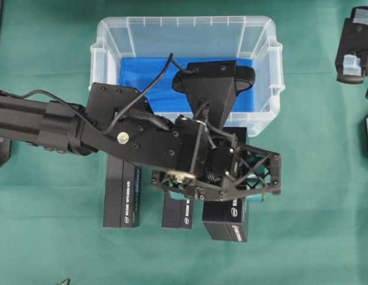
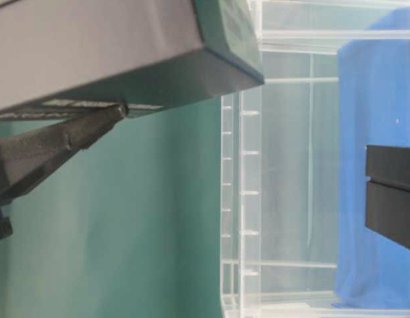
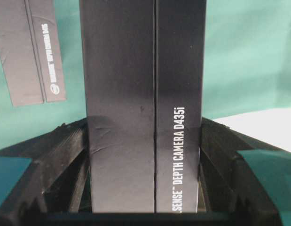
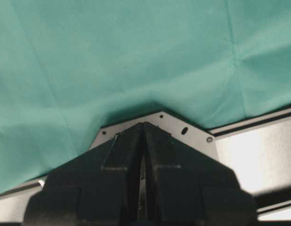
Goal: Take the box out of the case with the left arm.
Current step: 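Carry the box forward and lower it right of the other boxes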
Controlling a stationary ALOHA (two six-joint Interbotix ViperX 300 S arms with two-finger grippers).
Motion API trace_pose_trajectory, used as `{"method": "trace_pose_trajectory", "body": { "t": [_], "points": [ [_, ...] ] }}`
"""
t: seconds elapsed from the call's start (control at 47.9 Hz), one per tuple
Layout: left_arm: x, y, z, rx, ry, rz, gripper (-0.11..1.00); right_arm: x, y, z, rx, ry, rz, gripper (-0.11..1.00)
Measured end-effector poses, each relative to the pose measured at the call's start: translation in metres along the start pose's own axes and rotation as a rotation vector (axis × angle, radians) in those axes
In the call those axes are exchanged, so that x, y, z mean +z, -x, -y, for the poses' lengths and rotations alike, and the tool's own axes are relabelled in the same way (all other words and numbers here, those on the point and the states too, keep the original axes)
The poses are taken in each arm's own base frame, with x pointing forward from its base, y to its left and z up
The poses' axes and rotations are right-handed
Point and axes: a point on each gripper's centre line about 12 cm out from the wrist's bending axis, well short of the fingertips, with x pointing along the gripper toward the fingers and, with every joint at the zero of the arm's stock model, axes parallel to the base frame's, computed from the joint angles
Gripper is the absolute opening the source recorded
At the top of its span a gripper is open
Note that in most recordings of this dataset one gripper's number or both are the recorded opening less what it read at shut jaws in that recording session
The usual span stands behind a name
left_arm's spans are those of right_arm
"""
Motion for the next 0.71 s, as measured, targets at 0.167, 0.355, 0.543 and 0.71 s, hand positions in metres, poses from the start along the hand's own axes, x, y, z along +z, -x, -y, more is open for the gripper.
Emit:
{"method": "trace_pose_trajectory", "body": {
  "t": [0.167, 0.355, 0.543, 0.71],
  "points": [
    [0.001, 0.0, 0.0, -0.001, -0.001, 0.008, 0.6, 0.0, 0.0, 0.0, -0.002, 0.0, -0.001, 0.01],
    [0.001, 0.0, 0.0, -0.002, -0.001, 0.011, 0.6, 0.0, 0.0, 0.0, 0.0, -0.002, 0.0, 0.01],
    [0.002, -0.001, 0.0, 0.0, -0.002, 0.02, 0.6, 0.0, 0.0, 0.0, -0.001, -0.003, -0.001, 0.01],
    [0.004, -0.013, -0.006, 0.036, 0.002, 0.037, 0.6, 0.0, 0.0, 0.0, -0.001, -0.003, -0.001, 0.01]
  ]
}}
